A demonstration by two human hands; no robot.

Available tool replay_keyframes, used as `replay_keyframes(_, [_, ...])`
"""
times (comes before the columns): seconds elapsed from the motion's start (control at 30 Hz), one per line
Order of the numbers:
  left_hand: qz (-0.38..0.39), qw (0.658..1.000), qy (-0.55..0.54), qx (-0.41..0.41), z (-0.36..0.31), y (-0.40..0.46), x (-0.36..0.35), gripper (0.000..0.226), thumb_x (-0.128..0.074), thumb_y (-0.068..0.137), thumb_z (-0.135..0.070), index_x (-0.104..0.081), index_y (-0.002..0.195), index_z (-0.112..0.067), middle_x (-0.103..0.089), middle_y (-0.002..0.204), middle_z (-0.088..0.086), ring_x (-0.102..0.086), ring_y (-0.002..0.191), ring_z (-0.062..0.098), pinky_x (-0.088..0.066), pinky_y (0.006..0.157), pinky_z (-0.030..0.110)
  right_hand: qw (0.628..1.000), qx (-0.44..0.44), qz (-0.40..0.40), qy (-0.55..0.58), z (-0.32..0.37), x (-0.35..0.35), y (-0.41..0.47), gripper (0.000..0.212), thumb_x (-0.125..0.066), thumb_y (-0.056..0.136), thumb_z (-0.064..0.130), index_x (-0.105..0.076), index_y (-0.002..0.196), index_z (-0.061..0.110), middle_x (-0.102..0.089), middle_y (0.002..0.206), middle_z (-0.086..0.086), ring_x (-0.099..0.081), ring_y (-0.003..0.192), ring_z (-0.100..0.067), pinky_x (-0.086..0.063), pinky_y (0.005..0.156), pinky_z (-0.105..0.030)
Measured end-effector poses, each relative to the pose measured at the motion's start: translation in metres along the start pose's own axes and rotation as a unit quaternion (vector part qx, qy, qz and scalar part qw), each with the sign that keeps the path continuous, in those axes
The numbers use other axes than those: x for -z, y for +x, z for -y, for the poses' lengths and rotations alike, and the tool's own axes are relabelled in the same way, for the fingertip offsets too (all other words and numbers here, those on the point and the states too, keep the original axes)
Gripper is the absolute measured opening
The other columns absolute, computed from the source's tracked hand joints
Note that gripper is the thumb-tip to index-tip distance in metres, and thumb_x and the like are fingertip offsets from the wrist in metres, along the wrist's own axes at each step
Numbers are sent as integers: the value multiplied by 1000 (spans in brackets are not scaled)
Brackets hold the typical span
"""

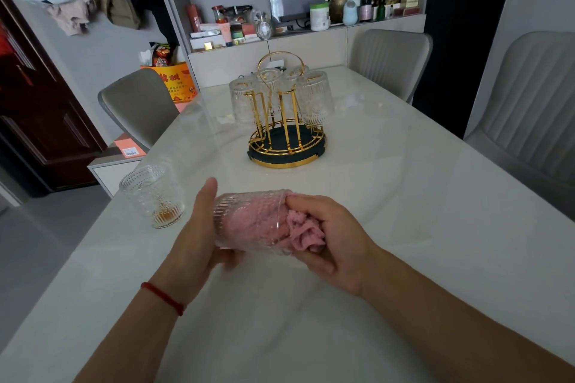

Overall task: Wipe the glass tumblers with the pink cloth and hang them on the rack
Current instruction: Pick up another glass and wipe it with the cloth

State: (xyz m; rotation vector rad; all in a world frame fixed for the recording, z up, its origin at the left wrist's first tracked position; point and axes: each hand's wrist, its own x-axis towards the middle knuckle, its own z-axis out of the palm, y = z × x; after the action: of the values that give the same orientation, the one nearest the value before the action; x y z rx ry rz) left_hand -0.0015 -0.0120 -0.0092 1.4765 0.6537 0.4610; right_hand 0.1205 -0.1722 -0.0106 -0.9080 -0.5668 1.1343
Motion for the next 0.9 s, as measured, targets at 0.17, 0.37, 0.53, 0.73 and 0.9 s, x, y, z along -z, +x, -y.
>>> replay_keyframes(0.17, [48, 997, -24, -59, -2, 0, 10, 41, -51, 100, -50, -76, 121, -25, -57, 91, 14, -47, 61, 17, -34, 52, 28, 999, -36, -15, 35, 0, 5, 2, 22, -48, 104, 21, -60, 103, 3, -45, 71, -8, -33, 26, -6, -15, 25, -16])
replay_keyframes(0.37, [175, 971, -134, -98, 3, 0, 25, 71, -87, 81, -25, -59, 145, -13, -60, 146, 18, -61, 130, 34, -55, 104, 49, 997, -40, -37, 54, 8, 14, 0, 22, -58, 92, 24, -65, 86, 4, -55, 84, -15, -34, 24, -7, -12, 25, -16])
replay_keyframes(0.53, [180, 980, -83, 0, -2, -3, 27, 62, -86, 81, -22, -65, 138, -9, -65, 137, 25, -69, 118, 38, -62, 87, 47, 999, -23, -40, 23, 12, 19, 1, 26, -48, 104, 22, -60, 116, 3, -51, 114, -25, -38, 26, -8, -14, 23, -16])
replay_keyframes(0.73, [200, 969, -84, -121, 3, -2, 30, 75, -95, 70, -8, -56, 134, -5, -61, 137, 24, -65, 118, 38, -59, 94, 57, 997, -29, -23, 69, 13, 21, 2, 24, -51, 98, 18, -64, 86, 2, -48, 116, -26, -36, 23, -6, -16, 21, -16])
replay_keyframes(0.9, [182, 971, -138, -68, 3, -1, 18, 65, -99, 64, -39, -61, 113, -17, -67, 119, 23, -69, 102, 36, -61, 90, 53, 998, -9, -59, 5, 19, 21, -2, 29, -50, 103, 21, -65, 91, 0, -53, 94, -25, -35, 24, -6, -12, 26, -17])
